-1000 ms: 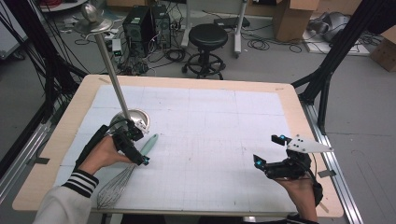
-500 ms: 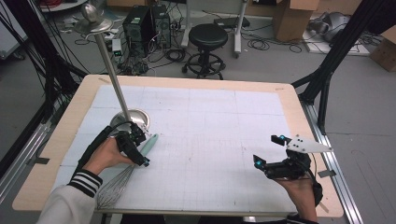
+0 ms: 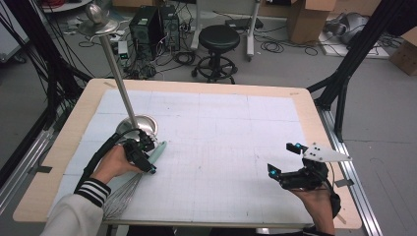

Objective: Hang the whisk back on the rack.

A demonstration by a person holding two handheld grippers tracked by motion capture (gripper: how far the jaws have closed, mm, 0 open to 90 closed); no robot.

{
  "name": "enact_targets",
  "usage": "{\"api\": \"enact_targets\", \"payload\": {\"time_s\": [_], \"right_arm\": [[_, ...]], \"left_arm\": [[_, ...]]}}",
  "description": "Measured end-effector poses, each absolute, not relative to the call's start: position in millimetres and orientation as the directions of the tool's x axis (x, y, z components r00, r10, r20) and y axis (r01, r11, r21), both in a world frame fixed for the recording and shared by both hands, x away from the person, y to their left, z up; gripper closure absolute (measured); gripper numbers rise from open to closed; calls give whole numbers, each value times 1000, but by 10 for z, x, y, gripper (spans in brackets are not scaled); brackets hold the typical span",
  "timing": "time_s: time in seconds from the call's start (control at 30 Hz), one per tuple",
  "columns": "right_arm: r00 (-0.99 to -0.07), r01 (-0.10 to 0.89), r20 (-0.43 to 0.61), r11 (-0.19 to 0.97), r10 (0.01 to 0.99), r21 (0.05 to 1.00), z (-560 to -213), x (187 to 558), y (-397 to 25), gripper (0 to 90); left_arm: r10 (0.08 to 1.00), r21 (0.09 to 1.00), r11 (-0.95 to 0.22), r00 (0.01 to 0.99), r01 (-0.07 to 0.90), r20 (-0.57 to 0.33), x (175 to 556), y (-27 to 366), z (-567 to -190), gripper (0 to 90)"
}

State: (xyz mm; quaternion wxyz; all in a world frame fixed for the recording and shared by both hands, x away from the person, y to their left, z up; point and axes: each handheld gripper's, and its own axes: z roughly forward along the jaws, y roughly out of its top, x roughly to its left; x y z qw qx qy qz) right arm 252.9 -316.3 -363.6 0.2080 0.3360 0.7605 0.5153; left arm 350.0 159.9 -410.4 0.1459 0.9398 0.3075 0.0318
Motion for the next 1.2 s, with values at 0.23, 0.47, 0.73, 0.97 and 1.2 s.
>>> {"api": "enact_targets", "payload": {"time_s": [0.23,0.47,0.73,0.97,1.2], "right_arm": [[-689,296,29,244,725,924,-3639,2537,-3159,6],[-692,296,30,247,721,923,-3638,2552,-3140,6],[-695,297,31,247,718,922,-3635,2563,-3126,6],[-695,296,31,247,718,923,-3633,2563,-3129,6],[-697,294,30,247,717,923,-3630,2563,-3132,6]], "left_arm": [[611,284,-752,790,595,-38,3503,1598,-4091,555],[601,281,-760,798,586,-38,3469,1578,-4069,616],[569,303,-788,822,536,24,3424,1572,-4047,693],[544,332,-795,839,507,19,3389,1592,-4000,694],[496,426,-788,868,445,11,3327,1666,-3877,694]]}}
